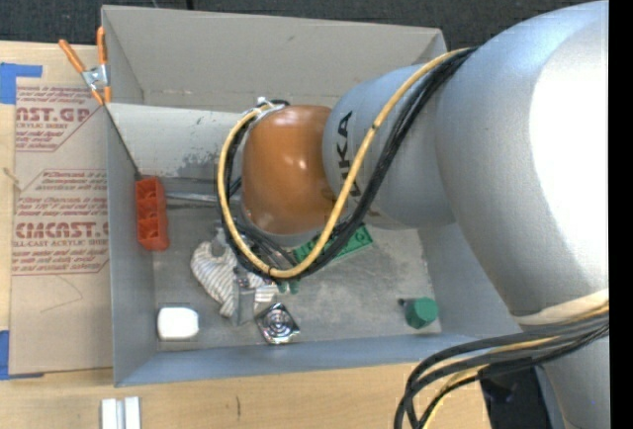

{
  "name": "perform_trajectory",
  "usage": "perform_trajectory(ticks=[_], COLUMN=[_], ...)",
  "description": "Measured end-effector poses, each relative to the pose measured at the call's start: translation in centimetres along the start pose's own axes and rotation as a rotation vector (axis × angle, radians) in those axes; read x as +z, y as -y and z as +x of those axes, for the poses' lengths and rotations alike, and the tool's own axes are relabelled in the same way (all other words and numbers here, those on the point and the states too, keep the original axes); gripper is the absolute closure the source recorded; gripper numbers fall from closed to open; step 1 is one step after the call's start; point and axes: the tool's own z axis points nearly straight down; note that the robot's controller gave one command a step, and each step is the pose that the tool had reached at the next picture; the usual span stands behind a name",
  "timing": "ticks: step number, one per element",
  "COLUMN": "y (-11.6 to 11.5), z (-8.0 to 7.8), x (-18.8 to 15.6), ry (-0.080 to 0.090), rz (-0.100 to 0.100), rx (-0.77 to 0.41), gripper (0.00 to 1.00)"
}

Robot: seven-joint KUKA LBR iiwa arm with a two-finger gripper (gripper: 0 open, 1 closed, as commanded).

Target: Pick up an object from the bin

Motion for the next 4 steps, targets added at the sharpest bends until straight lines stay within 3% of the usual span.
perform_trajectory(ticks=[1,2,3,4], y=[0.4,2.0,2.0,2.3], z=[0.2,-1.0,-1.0,-0.7], x=[3.2,3.3,3.3,-0.6], ry=[0.000,0.005,0.005,-0.007], rz=[-0.001,-0.003,-0.003,0.000], rx=[-0.006,0.159,0.159,0.170], gripper=[0.00,1.00,1.00,1.00])
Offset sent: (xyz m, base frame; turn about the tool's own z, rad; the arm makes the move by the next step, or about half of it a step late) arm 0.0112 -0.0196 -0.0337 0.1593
